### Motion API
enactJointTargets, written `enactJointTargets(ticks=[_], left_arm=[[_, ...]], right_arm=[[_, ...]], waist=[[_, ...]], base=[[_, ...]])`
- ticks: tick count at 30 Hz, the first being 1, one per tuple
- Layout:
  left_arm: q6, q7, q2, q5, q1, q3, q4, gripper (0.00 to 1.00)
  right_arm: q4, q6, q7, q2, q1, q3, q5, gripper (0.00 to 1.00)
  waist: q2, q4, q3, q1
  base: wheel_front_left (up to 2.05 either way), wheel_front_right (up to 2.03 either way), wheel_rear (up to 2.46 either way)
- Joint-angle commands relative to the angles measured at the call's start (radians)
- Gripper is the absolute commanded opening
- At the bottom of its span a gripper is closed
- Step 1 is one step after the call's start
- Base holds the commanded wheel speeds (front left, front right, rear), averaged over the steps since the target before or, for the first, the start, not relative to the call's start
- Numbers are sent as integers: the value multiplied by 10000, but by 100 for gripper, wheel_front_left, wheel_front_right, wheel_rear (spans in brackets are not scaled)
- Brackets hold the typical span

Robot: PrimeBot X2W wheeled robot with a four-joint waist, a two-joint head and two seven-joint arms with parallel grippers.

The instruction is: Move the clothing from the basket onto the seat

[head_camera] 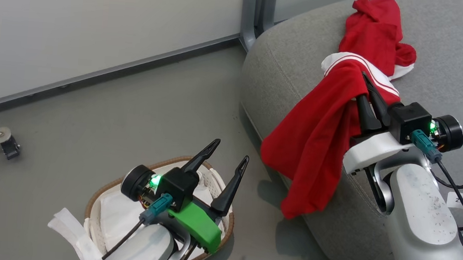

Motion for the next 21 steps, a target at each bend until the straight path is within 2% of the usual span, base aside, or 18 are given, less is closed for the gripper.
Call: enactJointTargets(ticks=[1, 6, 12, 17, 21], left_arm=[[-36, -26, 48, 120, -222, -9, 62, 100], [-88, -1, 37, 209, -429, -91, 147, 100], [-145, 38, -6, 283, -652, -225, 194, 100], [-88, 84, 39, 349, -845, -239, 94, 100], [18, 81, 130, 405, -959, -186, -42, 100]], right_arm=[[-14, -14, -11, -33, -81, -32, -11, 0], [117, -14, -21, -167, -389, 21, -66, 0], [618, -14, -28, -605, -1354, 231, 61, 0], [917, -14, 188, -1406, -2944, 145, 136, 0], [1192, -14, 611, -2136, -4559, -304, 321, 0]], waist=[[0, -710, 739, 0], [0, -742, 1071, 0], [0, -222, 1474, 0], [0, 457, 1927, 0], [0, 1021, 2272, 0]], base=[[0, 0, 0], [0, 0, 0], [0, 0, 0], [0, 0, 0], [0, 0, 0]])
